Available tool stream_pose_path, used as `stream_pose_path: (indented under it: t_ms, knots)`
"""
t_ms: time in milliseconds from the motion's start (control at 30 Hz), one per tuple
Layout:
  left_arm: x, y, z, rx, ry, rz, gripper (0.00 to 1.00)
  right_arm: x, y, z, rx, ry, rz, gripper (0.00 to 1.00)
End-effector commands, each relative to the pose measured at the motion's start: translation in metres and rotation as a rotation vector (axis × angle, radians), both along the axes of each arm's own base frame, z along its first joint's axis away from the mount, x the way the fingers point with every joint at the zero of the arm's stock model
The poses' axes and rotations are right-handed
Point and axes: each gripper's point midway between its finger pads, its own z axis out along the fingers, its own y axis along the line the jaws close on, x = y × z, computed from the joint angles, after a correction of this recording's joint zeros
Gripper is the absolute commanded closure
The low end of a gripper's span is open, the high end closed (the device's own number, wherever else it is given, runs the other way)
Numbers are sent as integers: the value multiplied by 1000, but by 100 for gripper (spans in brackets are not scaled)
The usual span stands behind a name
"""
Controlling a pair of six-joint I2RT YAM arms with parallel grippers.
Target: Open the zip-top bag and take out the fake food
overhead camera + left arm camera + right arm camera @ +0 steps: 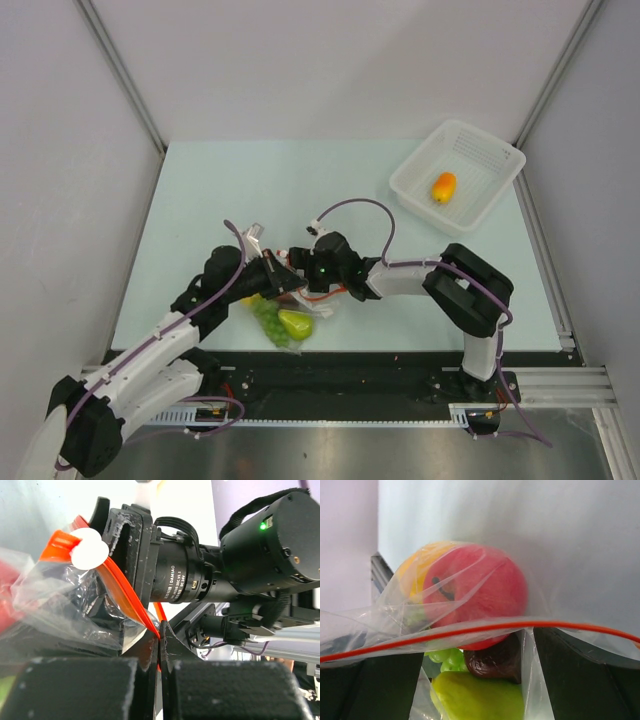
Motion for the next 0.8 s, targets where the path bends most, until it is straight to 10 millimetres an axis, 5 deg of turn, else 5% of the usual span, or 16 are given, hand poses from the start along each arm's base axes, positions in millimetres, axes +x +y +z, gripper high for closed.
stream_pose_path:
  t_ms: [0,333,633,767]
  knots:
    - [-3,-6,7,-38,-28,-34,100,-6,23,33,196,-14,56,7]
    - [-4,-3,12,-17,-40,-30,100,-9,6,32,87,-97,126,6]
    - [-1,1,22,9,-67,-17,100,-28,-28,44,2,-186,323,7]
    - [1,0,28,1,-79,-12,100,-50,-32,47,6,-182,453,15]
